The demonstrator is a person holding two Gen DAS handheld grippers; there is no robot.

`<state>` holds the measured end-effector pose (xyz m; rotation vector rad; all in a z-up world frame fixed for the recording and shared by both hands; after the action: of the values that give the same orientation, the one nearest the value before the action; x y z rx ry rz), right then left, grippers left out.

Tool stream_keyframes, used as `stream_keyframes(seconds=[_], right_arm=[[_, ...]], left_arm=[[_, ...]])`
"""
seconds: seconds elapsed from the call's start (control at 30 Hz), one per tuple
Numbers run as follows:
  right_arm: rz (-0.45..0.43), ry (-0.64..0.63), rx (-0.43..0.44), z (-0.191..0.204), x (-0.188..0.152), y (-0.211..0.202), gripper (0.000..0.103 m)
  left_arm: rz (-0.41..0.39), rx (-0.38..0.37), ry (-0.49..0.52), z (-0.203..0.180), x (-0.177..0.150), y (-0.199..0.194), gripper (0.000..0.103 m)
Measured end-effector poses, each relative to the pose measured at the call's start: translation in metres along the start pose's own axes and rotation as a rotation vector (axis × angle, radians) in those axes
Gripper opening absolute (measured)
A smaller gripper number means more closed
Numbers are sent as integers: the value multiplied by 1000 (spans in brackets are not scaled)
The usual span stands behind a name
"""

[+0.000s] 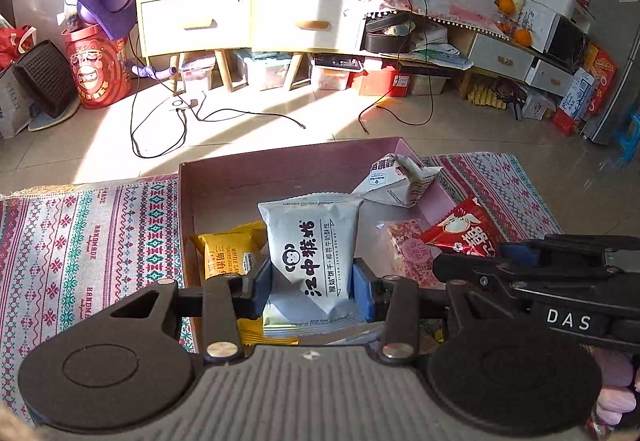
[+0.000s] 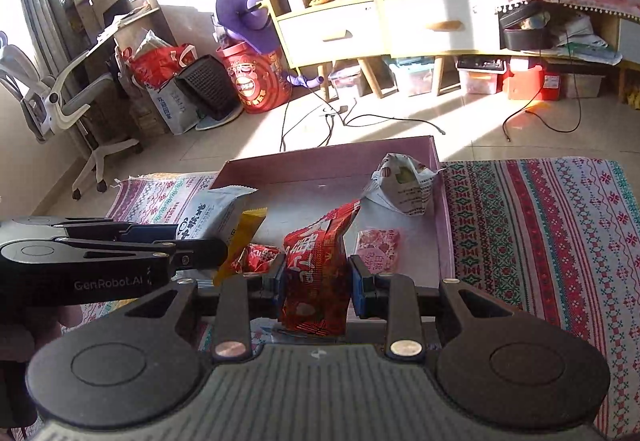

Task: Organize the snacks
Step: 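Open the left tool over the box dropping the white bag while the right drops the red bag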

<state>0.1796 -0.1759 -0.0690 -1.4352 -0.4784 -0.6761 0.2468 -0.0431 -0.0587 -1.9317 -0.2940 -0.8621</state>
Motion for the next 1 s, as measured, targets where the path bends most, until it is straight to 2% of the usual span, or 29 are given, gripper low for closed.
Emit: stream_keyframes(seconds=[0.3,0.53,0.67,0.77,0.8,1.0], right_arm=[[6,-3,23,3,3,19,28],[16,-11,14,1,2,27,29],[14,-3,12,0,3,27,32],[18,17,9,-3,5,25,52],[15,17,7,-3,6,24,53],[16,11,-5,-5,7,18,59]], left_arm=[[-43,28,-6,10,17,37,48],[-38,63,1,20,18,51,49],[-39,42,5,20,18,51,51],[-60,59,8,21,20,47,71],[-66,63,9,21,20,45,76],[-60,57,-7,22,16,36,80]])
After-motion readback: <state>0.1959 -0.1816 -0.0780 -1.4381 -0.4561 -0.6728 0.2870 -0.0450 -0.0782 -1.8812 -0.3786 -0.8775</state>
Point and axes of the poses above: each gripper's, at about its wrist camera, not at the fingertips, and y roughly the way its jaws point, z to its left, x to its top, the point moved 10 cm from there along y, roughly the way its jaws point, and after that the axes turned 15 degrees about -x, right-handed, at the moved point
